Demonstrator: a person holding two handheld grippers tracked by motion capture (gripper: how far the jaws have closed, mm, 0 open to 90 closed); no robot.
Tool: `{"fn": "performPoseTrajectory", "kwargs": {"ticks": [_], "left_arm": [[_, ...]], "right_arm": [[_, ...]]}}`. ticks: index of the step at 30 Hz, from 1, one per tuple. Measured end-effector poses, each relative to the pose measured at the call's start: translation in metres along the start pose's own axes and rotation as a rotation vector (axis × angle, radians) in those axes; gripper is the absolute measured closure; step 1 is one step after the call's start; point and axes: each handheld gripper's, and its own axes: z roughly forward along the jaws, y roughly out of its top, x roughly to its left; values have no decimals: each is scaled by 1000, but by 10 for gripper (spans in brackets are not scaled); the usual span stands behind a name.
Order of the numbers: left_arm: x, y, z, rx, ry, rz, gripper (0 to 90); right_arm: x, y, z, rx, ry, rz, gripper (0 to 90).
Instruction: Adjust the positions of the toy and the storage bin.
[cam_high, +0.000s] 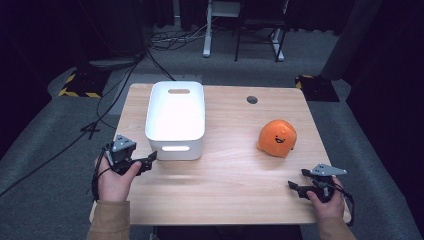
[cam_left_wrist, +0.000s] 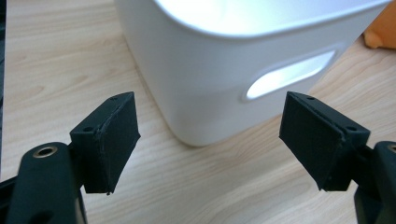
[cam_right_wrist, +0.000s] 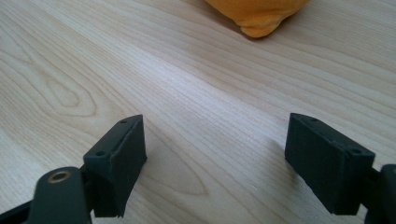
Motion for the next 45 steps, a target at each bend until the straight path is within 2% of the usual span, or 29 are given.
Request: {"fn": "performPoseTrajectory", "kwargs": {"ticks": [4,6,8,9,10,12,14,19,22,26,29,33,35,40,41,45], "left_arm": [[-3,11,-1,-19,3,4,202],[-5,21,-1,-42,5,29,198],[-5,24,-1,-47,3,35,195],[-3,28,0,-68,-2,2,194],[-3,28,0,-68,-2,2,195],[2,33,7,-78,-35,-24,217],[6,35,13,-75,-43,-27,238],[13,39,28,-95,-29,-22,297],[18,40,36,-77,-14,-46,327],[22,40,45,-56,9,-27,358],[23,39,50,-58,-2,-28,381],[23,38,52,-68,-13,-38,389],[23,37,52,-78,-17,-57,374],[23,37,54,-85,14,-57,346],[23,37,55,-90,24,-54,357],[22,37,57,-102,16,-43,416]], "right_arm": [[0,0,0,0,-1,1,208],[0,0,0,-1,-1,-2,208],[0,0,0,-1,-1,-1,208],[0,0,0,0,-3,-5,209],[0,0,0,0,-3,-5,209],[0,0,0,0,-3,-6,209],[0,0,0,0,-3,-6,209],[0,0,0,0,-3,-6,209],[0,0,0,0,-3,-5,209],[0,0,0,0,-2,-3,209],[0,0,0,1,-3,-7,208],[0,0,0,1,-3,-7,209],[0,0,0,1,-3,-7,209],[0,0,0,1,-3,-7,208],[0,0,0,1,-3,-7,208],[0,0,0,1,-4,-6,209]]}}
